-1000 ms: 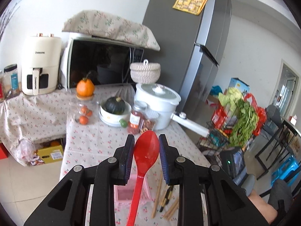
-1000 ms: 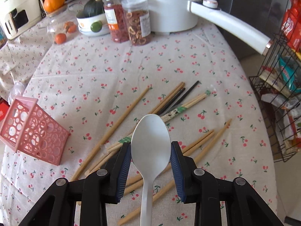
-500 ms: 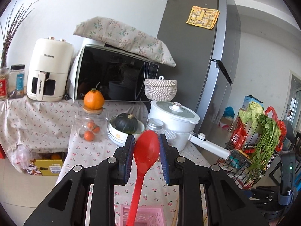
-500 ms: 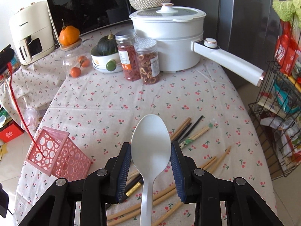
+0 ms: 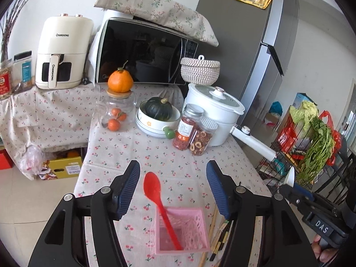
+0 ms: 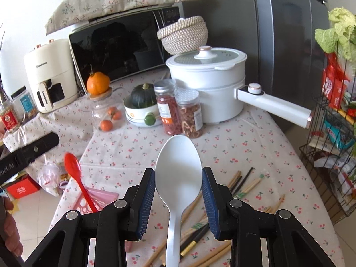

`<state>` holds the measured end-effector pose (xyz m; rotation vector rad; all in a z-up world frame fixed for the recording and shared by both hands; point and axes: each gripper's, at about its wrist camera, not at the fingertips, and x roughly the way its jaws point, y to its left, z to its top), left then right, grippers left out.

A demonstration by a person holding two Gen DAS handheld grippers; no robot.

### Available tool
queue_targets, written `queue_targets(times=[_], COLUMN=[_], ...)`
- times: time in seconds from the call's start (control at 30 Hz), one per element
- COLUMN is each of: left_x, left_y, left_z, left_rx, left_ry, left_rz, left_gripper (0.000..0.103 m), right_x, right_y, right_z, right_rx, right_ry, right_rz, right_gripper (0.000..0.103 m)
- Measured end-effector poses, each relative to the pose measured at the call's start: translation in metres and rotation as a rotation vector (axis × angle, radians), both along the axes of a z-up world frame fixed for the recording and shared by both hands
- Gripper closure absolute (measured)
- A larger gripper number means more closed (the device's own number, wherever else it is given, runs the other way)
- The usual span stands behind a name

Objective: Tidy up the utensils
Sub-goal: 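Lower the red spoon into the pink basket and open the left gripper, then lower the white spoon into the pink basket and open the right gripper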

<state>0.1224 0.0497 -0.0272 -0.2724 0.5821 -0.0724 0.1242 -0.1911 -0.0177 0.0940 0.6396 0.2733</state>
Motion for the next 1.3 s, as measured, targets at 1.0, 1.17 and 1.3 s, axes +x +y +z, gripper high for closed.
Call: queue_targets(times=[1.0, 1.17, 1.3], left_x=[-0.041, -0.046, -0.049], left_y=[0.078, 0.068, 0.052], left_z=[-0.039, -0.035, -0.034], left_rx=[0.083, 0.051, 0.036], left_ry=[0.355, 0.358, 0.368], left_rz=[0.011, -0.01, -0.045], left_gripper=[0.031, 0.024, 0.019], right_x=[0.017, -0.004, -0.019], right_y=[0.119, 0.091, 0.056], right_z=[-0.021, 0.005, 0.019], right_rx=[0.031, 0.041, 0.064], right_ry=[-0.183, -0.16, -0.113], right_rz=[-0.059, -0.011, -0.001], right_gripper=[0.039, 0.027, 0.021])
